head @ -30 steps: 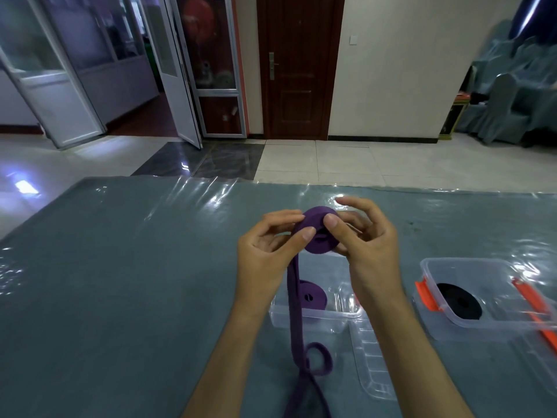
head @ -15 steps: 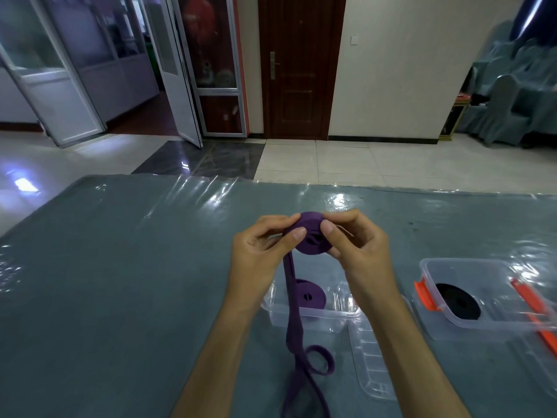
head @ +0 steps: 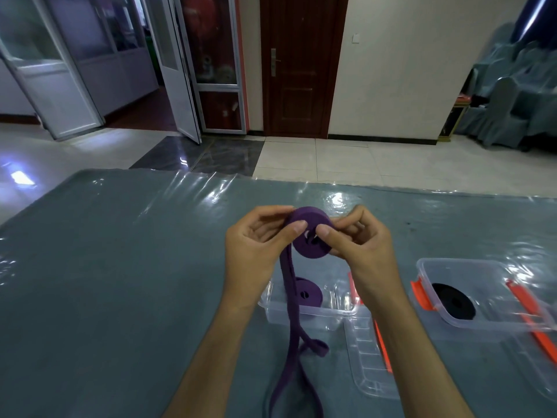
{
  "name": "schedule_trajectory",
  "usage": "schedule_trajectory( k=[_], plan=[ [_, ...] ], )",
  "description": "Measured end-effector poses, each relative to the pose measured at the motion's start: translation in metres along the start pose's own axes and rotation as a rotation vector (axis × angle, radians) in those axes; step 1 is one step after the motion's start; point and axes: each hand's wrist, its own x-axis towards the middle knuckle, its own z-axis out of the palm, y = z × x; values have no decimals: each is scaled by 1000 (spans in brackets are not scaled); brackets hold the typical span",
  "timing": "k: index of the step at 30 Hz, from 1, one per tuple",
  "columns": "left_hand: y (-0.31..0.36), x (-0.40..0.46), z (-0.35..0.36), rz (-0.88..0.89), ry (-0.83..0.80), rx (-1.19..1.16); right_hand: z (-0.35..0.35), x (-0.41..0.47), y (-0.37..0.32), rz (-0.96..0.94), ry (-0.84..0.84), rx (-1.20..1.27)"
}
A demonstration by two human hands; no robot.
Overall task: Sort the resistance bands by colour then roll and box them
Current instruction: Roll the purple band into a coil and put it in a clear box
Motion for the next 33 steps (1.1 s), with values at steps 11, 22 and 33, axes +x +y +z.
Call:
schedule_trajectory(
  k=[11,22,33],
  plan=[
    [3,2,-1,10,-20,-7,3,0,-5,-36,-74,12],
    [11,4,2,60,9,-4,4,2,-10,-85,-48,-35],
    [18,11,-7,59,-31,29,4,4,-21,-62,-137,-22]
  ],
)
